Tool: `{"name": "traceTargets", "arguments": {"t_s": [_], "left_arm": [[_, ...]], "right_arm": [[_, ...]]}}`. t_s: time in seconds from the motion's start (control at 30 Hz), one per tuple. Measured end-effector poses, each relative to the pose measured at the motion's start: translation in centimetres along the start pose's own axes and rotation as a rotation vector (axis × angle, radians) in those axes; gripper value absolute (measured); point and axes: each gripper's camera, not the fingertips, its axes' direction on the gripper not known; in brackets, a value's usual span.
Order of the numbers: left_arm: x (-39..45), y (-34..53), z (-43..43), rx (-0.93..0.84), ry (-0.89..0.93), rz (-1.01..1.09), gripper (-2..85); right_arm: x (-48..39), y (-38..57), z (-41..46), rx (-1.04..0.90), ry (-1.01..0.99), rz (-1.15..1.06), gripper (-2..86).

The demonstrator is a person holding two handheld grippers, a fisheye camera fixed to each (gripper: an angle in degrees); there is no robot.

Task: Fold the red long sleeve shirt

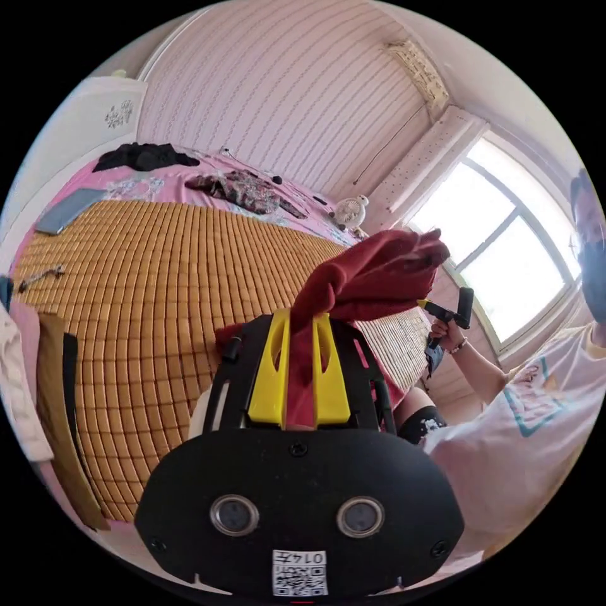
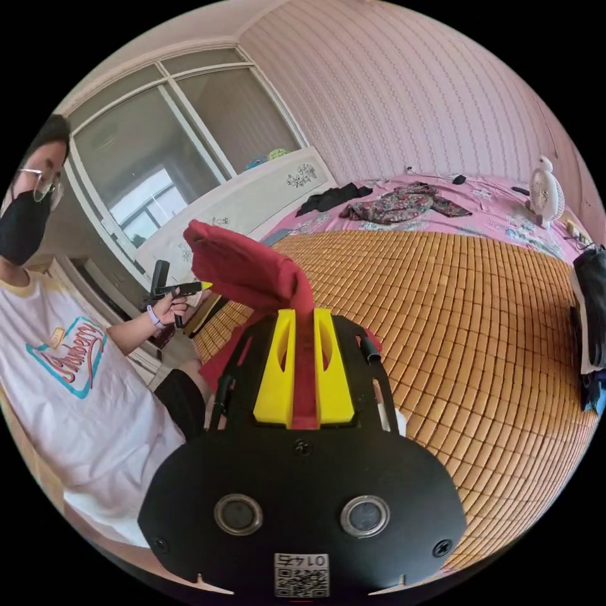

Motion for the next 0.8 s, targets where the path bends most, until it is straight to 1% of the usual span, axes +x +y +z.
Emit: {"name": "traceTargets", "arguments": {"t_s": [0.07,0.1,0.13,0.17,0.2,0.27,0.3,0.37,0.4,0.53,0.63,0.67,0.7,0.73,0.77,0.8], "left_arm": [[-0.5,5.8,0.0,-0.077,-0.048,-0.11,6.1],[-0.8,9.0,0.2,-0.125,-0.107,-0.172,5.9],[-0.9,10.3,0.3,-0.142,-0.13,-0.207,5.9],[-1.0,12.1,0.4,-0.153,-0.137,-0.26,5.9],[-0.9,13.0,0.6,-0.148,-0.114,-0.302,6.2],[-0.5,13.1,1.2,-0.121,-0.071,-0.327,6.4],[-0.1,12.7,1.7,-0.102,-0.062,-0.325,6.4],[0.7,11.9,3.1,-0.104,-0.063,-0.3,6.3],[1.3,11.3,4.4,-0.134,-0.063,-0.28,6.1],[4.4,10.5,8.5,-0.196,-0.037,-0.189,3.6],[8.7,11.1,12.7,-0.287,-0.067,-0.034,0.6],[10.5,11.7,14.7,-0.34,-0.101,0.051,-0.2],[12.0,12.4,16.7,-0.392,-0.187,0.136,-0.6],[12.6,12.9,17.7,-0.418,-0.245,0.179,-0.7],[13.1,13.7,19.4,-0.465,-0.375,0.232,-0.8],[13.2,14.1,20.4,-0.477,-0.404,0.269,-0.9]], "right_arm": [[-0.1,6.1,1.6,-0.151,0.084,0.194,6.6],[0.1,7.4,2.1,-0.189,0.107,0.259,6.8],[0.3,9.3,3.0,-0.253,0.119,0.355,7.0],[0.2,10.4,3.7,-0.274,0.117,0.423,7.4],[0.0,10.7,4.0,-0.264,0.115,0.44,7.6],[-0.8,10.2,5.3,-0.191,0.113,0.472,8.3],[-1.1,9.8,5.7,-0.186,0.114,0.467,8.3],[-2.3,7.7,8.2,-0.225,0.16,0.415,7.9],[-2.7,7.1,8.9,-0.23,0.177,0.395,7.7],[-7.5,2.9,14.0,-0.291,0.263,0.15,3.7],[-10.8,0.1,18.6,-0.349,0.345,-0.026,1.8],[-11.9,-1.1,20.5,-0.384,0.351,-0.085,1.3],[-12.3,-1.6,21.5,-0.398,0.351,-0.111,1.0],[-13.2,-2.8,23.4,-0.419,0.353,-0.165,0.7],[-14.0,-4.1,25.2,-0.436,0.369,-0.216,0.4],[-14.3,-4.7,26.1,-0.444,0.383,-0.239,0.2]]}}
